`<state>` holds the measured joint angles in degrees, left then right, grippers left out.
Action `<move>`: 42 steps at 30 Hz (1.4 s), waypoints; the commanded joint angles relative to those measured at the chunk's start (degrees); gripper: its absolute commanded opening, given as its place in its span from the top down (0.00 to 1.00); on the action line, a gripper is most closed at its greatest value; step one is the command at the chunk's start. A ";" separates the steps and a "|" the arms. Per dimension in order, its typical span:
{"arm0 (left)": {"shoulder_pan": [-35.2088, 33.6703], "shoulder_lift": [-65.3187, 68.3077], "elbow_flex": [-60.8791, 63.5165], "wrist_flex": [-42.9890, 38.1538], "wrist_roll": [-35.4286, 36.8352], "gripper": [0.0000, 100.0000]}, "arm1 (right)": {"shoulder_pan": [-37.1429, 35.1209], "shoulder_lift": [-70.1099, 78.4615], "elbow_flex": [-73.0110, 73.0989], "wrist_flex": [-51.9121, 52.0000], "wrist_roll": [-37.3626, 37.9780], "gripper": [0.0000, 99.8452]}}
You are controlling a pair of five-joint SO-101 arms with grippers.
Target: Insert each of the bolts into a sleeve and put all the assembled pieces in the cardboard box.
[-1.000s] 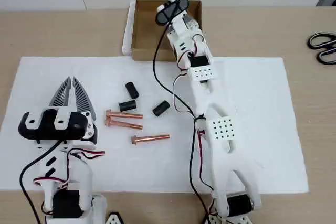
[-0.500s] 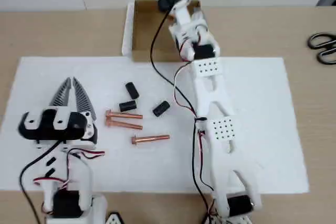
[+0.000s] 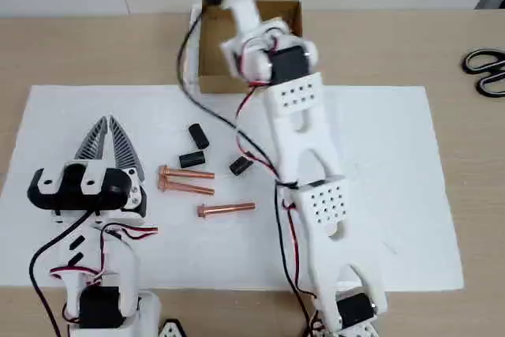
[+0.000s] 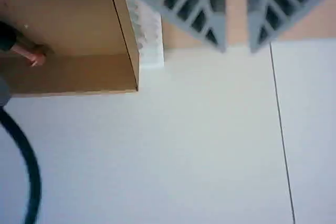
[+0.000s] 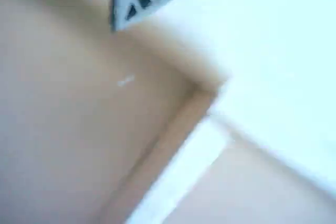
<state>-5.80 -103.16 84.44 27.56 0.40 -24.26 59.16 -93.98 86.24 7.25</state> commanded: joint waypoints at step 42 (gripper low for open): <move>-12.75 -0.62 -0.40 7.74 0.26 0.98 | -16.13 6.73 16.53 8.92 -11.87 0.79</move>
<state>-18.29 -103.16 84.44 35.12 0.40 -40.79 65.14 -77.10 95.47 -4.26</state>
